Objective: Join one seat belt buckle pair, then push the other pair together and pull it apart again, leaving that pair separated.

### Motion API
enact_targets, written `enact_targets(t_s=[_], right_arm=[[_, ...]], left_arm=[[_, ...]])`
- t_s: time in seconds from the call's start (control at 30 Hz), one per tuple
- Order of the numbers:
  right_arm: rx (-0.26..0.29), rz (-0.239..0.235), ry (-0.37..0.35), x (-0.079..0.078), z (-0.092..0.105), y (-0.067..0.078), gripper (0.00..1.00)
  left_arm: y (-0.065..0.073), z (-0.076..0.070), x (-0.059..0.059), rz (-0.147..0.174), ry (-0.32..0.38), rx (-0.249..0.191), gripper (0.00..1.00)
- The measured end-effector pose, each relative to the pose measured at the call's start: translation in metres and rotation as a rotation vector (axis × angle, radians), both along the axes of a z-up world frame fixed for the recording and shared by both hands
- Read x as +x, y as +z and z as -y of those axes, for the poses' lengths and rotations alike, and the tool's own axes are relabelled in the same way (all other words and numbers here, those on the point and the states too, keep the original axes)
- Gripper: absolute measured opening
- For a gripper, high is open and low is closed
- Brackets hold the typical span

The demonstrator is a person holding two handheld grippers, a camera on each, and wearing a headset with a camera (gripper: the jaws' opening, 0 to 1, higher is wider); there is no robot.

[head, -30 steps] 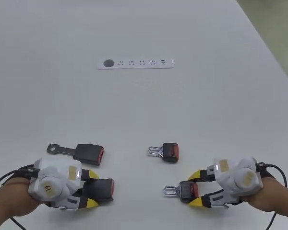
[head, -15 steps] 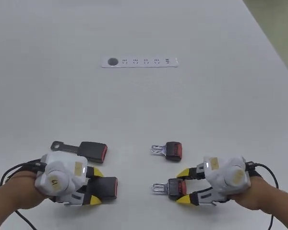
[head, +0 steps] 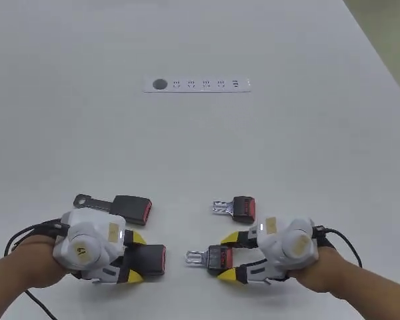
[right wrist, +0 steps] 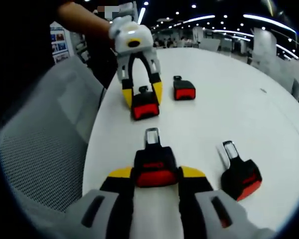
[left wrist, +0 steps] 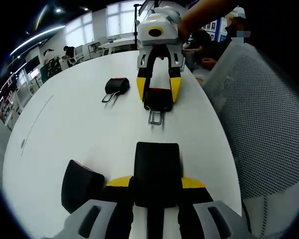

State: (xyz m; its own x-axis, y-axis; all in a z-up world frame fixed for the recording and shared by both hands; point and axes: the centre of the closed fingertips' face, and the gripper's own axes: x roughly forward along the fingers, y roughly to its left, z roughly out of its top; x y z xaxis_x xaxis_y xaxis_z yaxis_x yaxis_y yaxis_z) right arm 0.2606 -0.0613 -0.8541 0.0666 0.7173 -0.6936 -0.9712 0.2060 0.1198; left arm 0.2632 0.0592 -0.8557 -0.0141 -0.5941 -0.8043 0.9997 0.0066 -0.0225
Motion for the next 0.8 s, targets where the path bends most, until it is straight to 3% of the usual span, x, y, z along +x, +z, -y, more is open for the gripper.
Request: enact_targets(t_s=[0.47, 0.8], right_arm=[[0.034, 0.005, 0.042, -0.002, -0.041, 0.002, 0.34], [0.048, -0.004, 0.046, -0.003, -0.047, 0.002, 0.34]], left_arm=[[-0.002, 0.000, 0.000, 0.003, -0.005, 0.012, 0.35], [-0.001, 0.003, -0.002, 0.009, -0.027, 0.016, 0.35]])
